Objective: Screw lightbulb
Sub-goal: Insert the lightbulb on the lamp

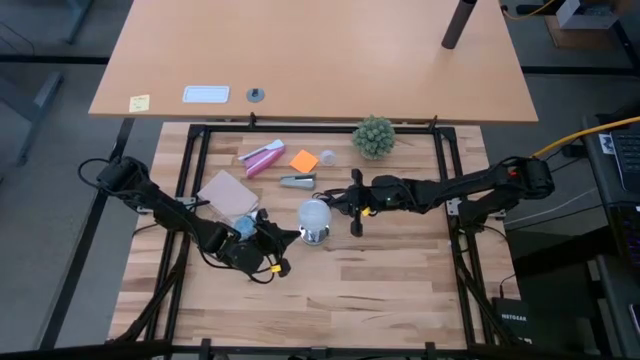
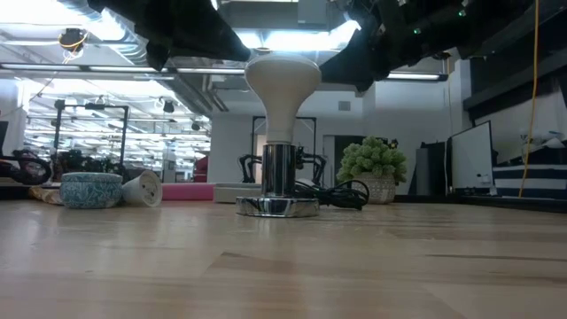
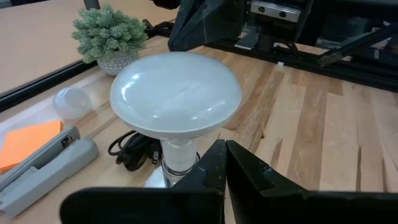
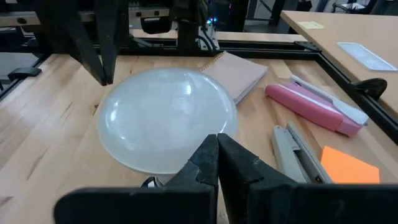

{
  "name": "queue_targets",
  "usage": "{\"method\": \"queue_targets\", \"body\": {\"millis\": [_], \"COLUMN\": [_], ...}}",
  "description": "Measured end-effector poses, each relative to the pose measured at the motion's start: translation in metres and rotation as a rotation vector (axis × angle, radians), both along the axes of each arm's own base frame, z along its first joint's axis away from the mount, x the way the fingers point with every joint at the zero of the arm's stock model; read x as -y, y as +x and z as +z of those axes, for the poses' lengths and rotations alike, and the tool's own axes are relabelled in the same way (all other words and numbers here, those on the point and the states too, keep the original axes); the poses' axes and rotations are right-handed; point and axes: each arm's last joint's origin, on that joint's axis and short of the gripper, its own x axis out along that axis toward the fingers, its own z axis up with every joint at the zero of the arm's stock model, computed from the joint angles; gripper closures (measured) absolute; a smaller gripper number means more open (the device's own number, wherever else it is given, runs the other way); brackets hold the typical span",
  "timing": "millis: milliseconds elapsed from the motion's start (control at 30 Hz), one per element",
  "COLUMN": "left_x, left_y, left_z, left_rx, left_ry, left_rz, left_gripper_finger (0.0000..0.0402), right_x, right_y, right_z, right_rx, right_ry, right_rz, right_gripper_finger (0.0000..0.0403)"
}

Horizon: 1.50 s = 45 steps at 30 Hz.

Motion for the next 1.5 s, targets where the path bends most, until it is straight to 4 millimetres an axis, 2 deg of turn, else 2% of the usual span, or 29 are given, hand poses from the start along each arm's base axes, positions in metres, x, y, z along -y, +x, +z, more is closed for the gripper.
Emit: {"method": "queue_targets", "body": {"millis": [300,800,1233,1500], "left_x": [-0.012,-0.013,-0.014,-0.021], "left_y": [0.005,0.005,0.004,0.006], "left_z": [0.0,-0.001,-0.003,-0.003], "left_rx": [0.004,-0.003,-0.01,0.003], "left_ry": [-0.013,-0.003,0.019,0.001], "left_rz": [0.046,0.057,0.096,0.131], "left_gripper_finger": [0.04,0.04,0.04,0.04], "right_x": [0.0,-0.002,-0.004,-0.004], "right_y": [0.0,-0.001,-0.001,-0.001], "right_z": [0.001,-0.001,-0.002,-0.002], "right_rx": [0.006,-0.021,-0.034,-0.04], "right_ry": [0.003,0.081,0.219,0.249], "right_rz": [0.004,0.031,0.068,0.067], "right_gripper_finger": [0.0394,0.0394,0.0394,0.0394]}}
